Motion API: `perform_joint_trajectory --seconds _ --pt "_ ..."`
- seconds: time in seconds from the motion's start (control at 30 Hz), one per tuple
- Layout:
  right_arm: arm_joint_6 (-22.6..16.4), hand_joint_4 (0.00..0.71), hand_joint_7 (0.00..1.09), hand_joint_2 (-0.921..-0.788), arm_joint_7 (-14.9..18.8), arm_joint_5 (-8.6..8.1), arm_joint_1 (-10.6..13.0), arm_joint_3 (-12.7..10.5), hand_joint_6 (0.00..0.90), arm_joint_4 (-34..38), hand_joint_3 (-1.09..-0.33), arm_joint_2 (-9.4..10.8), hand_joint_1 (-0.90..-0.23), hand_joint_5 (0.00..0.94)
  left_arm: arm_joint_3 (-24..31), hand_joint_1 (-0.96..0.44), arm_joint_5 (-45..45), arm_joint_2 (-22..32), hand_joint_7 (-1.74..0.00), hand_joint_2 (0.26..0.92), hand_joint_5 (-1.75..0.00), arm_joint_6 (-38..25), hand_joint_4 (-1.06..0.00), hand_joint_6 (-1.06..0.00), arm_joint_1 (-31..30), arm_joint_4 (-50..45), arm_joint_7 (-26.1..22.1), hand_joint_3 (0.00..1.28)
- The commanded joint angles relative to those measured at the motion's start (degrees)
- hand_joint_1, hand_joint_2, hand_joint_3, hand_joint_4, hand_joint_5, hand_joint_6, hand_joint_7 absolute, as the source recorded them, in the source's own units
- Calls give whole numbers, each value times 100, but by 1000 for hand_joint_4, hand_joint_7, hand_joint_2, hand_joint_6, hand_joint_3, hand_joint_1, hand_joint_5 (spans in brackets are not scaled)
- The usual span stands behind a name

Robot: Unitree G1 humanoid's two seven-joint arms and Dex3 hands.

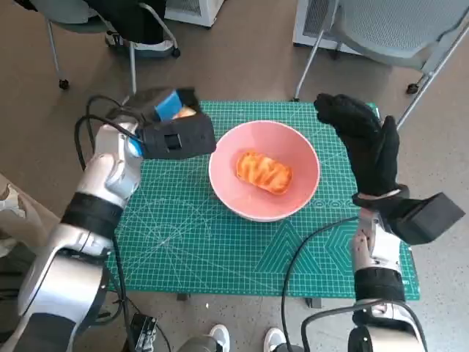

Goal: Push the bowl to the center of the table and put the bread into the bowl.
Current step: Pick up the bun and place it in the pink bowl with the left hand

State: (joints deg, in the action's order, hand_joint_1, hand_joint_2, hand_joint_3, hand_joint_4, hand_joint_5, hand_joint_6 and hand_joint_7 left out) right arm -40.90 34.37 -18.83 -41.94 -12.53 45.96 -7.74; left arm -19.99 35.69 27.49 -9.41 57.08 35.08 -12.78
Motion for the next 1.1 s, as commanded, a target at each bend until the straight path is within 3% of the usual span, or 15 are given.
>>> perform_joint_trajectory --seconds 0.03,0.4,0.67,1.1 --pt "37 210 504 -921 61 -6 54 0 83 153 -765 21 -649 0 646 2 -103 387 -977 873 -1167 -236 -780 -716 -731 -2141 -16 85" --pt "38 210 505 -921 85 -32 53 -15 82 183 -763 21 -655 0 671 3 12 298 -1074 871 -1031 -299 -809 -722 -855 -2727 -229 66" --pt "38 210 506 -921 122 -49 29 -41 83 225 -761 23 -661 0 330 2 17 -146 -1135 890 -1012 -260 -795 -693 -829 -2887 -406 48" --pt "37 210 506 -921 109 -44 102 -51 82 112 -761 -2 -663 0 -160 2 -24 -772 -1163 915 -1055 201 -750 -673 -533 -2259 -507 28"
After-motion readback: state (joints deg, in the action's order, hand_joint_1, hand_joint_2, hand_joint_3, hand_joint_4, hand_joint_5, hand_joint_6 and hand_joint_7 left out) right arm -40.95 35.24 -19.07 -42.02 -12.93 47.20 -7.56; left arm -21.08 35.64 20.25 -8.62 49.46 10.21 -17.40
